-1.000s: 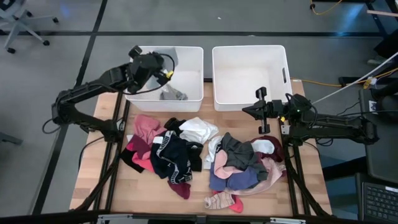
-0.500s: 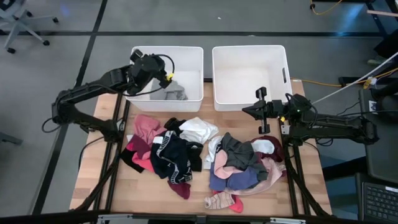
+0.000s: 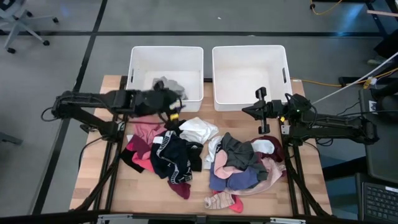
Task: Sort clothes
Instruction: Put the white cycling short into the left white laundry bin
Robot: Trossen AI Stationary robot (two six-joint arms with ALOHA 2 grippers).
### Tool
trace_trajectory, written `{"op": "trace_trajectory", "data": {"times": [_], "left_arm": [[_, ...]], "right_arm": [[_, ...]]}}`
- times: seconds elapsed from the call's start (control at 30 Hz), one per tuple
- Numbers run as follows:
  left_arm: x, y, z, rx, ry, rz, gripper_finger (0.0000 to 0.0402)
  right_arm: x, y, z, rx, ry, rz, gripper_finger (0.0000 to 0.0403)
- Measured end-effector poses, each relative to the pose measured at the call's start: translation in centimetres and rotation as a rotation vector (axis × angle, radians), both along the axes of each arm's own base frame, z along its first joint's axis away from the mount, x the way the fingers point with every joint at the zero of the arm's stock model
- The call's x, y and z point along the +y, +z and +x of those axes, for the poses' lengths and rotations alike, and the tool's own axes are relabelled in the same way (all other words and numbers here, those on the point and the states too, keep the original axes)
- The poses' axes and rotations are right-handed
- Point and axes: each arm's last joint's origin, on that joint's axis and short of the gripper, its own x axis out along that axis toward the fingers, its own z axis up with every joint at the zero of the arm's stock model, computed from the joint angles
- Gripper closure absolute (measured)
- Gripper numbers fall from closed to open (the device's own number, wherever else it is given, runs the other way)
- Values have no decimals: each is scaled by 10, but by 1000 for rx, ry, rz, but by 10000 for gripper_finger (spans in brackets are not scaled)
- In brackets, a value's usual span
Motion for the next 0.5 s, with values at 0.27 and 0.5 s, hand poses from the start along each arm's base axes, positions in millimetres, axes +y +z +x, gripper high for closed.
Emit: {"op": "trace_trajectory", "data": {"times": [0.27,0.5], "left_arm": [[-32,-47,18,61,-69,-54,206],[-47,-88,44,152,-85,-56,206]], "right_arm": [[0,0,0,-3,-1,-1,397],[0,0,0,-1,-1,0,397]]}}
